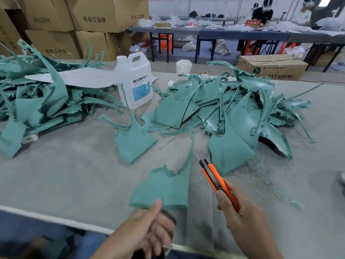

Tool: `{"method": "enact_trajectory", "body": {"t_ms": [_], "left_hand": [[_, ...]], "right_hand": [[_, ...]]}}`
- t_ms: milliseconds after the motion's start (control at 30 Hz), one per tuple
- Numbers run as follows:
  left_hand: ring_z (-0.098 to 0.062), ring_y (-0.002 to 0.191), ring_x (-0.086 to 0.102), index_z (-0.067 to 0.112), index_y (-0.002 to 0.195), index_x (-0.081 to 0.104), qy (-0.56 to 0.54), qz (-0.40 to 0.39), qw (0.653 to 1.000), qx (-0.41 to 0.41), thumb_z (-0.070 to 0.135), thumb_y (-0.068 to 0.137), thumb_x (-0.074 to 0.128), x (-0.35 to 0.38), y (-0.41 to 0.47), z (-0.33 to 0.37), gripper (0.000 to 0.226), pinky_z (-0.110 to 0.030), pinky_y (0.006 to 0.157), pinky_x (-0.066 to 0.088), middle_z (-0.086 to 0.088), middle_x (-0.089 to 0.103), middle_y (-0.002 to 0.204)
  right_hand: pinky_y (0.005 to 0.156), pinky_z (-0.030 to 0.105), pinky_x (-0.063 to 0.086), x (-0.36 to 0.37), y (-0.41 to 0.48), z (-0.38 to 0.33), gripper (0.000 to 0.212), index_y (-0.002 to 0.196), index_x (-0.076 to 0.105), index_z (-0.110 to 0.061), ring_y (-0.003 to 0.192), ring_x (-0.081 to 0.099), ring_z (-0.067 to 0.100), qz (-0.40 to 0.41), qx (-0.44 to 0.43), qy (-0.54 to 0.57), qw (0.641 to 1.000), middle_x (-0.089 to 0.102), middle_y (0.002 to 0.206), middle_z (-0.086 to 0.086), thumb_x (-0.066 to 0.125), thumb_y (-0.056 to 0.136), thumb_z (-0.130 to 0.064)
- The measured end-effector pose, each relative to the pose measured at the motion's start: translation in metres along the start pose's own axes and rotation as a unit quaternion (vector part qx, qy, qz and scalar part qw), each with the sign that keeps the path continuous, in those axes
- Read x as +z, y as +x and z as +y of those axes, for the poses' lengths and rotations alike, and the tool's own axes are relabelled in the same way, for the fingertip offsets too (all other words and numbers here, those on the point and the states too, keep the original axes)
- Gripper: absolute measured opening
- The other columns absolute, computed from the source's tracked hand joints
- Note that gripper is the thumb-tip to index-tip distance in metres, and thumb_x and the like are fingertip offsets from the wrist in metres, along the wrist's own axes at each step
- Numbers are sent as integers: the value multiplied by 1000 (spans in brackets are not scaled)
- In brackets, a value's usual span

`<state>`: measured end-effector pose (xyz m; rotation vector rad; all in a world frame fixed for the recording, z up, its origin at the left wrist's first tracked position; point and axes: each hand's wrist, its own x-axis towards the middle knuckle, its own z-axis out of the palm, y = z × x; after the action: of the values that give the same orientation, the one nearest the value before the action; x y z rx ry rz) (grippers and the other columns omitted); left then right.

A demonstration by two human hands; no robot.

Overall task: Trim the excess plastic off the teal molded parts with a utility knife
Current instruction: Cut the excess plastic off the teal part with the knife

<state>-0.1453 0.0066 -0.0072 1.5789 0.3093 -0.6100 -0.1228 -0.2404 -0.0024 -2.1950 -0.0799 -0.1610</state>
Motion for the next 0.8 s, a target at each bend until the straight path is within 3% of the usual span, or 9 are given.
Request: {"method": "enact_trajectory", "body": {"t_ms": [100, 167, 233, 267, 333, 500, 567, 633, 800], "left_hand": [[-7, 60, 60, 23, 92, 74, 191, -26, 979, 64, 75, 81, 55, -6, -15, -2, 57, -21, 56, 47, 0, 75, 77], [9, 92, 58, 43, 106, 66, 304, 75, 927, 205, 75, 75, 57, -9, -9, -8, 45, -16, 85, 46, 24, 69, 108], [3, 141, 21, 59, 128, 47, 483, 149, 827, 247, 79, 76, 49, -9, 4, -8, 56, -16, 115, 16, 32, 23, 154], [-7, 149, 4, 62, 137, 34, 542, 167, 791, 228, 79, 80, 44, -8, 12, -9, 60, -24, 119, 5, 26, 6, 160], [-16, 151, -6, 63, 144, 20, 576, 185, 773, 189, 76, 87, 38, 1, 28, -11, 61, -32, 120, -1, 17, -4, 165], [-25, 150, -1, 55, 147, 17, 585, 175, 771, 183, 65, 92, 25, 30, 50, -16, 56, -40, 120, 6, 7, -1, 167], [-36, 147, 22, 54, 141, 36, 586, 176, 769, 186, 60, 88, 28, 32, 45, -13, 54, -47, 117, 23, 0, 24, 164], [-39, 128, 54, 49, 127, 59, 590, 200, 753, 214, 56, 84, 39, 31, 42, -13, 48, -47, 100, 48, -4, 55, 144], [-34, 112, 66, 49, 121, 66, 604, 207, 743, 203, 60, 87, 41, 31, 38, -10, 43, -42, 86, 56, -2, 65, 132]], "right_hand": [[63, 35, 55, 2, 4, -3, 33, 121, 49, -62, 61, 64, 10, -32, -9, -26, 999, 68, 81, -14, 50, 89, -53], [64, 32, 54, 5, 9, -7, 33, 121, 48, -60, 62, 63, 7, -51, -18, -49, 997, 67, 80, -19, 50, 89, -53], [59, 23, 48, 11, 14, -14, 33, 122, 49, -55, 63, 61, 5, -63, -36, -82, 994, 63, 76, -24, 49, 89, -57], [57, 21, 45, 14, 16, -17, 33, 122, 50, -53, 65, 61, 5, -67, -46, -100, 992, 62, 71, -23, 49, 90, -58], [58, 22, 42, 23, 21, -21, 32, 125, 51, -53, 70, 62, 7, -79, -62, -125, 987, 57, 67, -24, 51, 93, -56], [75, 31, 50, 41, 33, -20, 35, 130, 51, -50, 93, 65, 13, -102, -68, -152, 981, 71, 100, -14, 55, 95, -49], [77, 32, 52, 45, 34, -18, 38, 133, 49, -52, 95, 66, 12, -106, -73, -164, 978, 72, 105, -13, 54, 95, -52], [77, 33, 52, 47, 33, -16, 39, 134, 49, -51, 95, 66, 13, -107, -80, -171, 976, 73, 106, -12, 53, 95, -53], [66, 33, 46, 46, 39, -12, 33, 130, 55, -47, 87, 69, 22, -61, -71, -202, 975, 75, 94, -3, 52, 97, -50]]}}
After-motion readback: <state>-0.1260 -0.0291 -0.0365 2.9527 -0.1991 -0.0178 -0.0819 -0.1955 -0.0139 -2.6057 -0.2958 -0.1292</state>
